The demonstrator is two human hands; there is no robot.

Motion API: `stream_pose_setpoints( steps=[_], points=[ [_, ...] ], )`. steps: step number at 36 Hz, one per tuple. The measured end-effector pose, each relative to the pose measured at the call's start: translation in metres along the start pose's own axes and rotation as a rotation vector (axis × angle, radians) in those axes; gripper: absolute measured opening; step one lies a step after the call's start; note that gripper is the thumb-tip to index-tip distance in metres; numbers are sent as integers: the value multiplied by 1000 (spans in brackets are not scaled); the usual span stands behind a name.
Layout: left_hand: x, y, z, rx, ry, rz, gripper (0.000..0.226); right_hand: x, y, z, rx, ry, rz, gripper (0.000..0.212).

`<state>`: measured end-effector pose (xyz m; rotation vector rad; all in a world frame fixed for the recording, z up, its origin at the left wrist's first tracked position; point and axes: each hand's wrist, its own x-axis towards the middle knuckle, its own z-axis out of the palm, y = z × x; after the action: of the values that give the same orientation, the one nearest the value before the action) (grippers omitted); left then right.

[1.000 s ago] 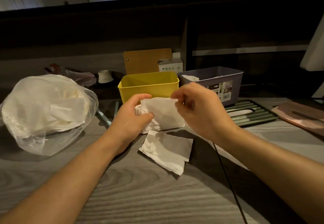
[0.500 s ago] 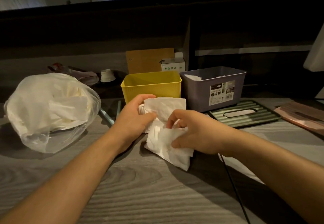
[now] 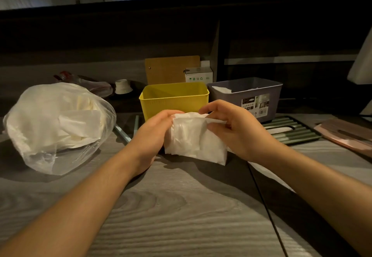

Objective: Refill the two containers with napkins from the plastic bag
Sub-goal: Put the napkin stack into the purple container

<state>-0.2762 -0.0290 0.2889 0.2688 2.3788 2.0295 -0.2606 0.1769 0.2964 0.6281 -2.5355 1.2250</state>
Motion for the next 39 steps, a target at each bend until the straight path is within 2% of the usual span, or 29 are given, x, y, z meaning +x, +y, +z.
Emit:
stream_pose_setpoints(
  steps=[1, 4, 7, 10, 13, 16, 20, 24, 27, 34, 39],
  points=[
    [-1, 1, 0, -36, -22, -10, 29, 0, 1, 1, -11, 1, -1, 33],
    [-3, 0, -2, -17, -126, 13, 51, -1, 3, 3, -34, 2, -16, 32],
    [-3, -3, -3, 91, -163, 59, 39, 0, 0, 6, -39, -7, -12, 33],
    [-1, -7, -4, 98, -114, 95, 30, 4, -4, 5, -31, -20, 31, 42],
    [0, -8, -5, 27, -73, 101, 28, 5, -3, 0, 153, -87, 208, 57],
    [0, -9, -5, -10, -61, 106, 28, 2, -2, -3, 280, -212, 352, 61],
    [2, -9, -4, -9, -74, 94, 28, 3, -2, -5, 180, -183, 332, 54],
    [2, -11, -6, -1, -97, 98, 30, 1, 0, -3, -74, -64, 236, 24],
    [3, -12, -7, 55, -129, 126, 35, -1, 3, -1, -90, -9, 197, 10],
    [2, -13, -7, 132, -179, 132, 60, -2, 1, -1, -27, 128, 144, 8],
    [1, -11, -6, 149, -183, 143, 62, -3, -4, -2, -12, 27, 309, 6]
  ],
)
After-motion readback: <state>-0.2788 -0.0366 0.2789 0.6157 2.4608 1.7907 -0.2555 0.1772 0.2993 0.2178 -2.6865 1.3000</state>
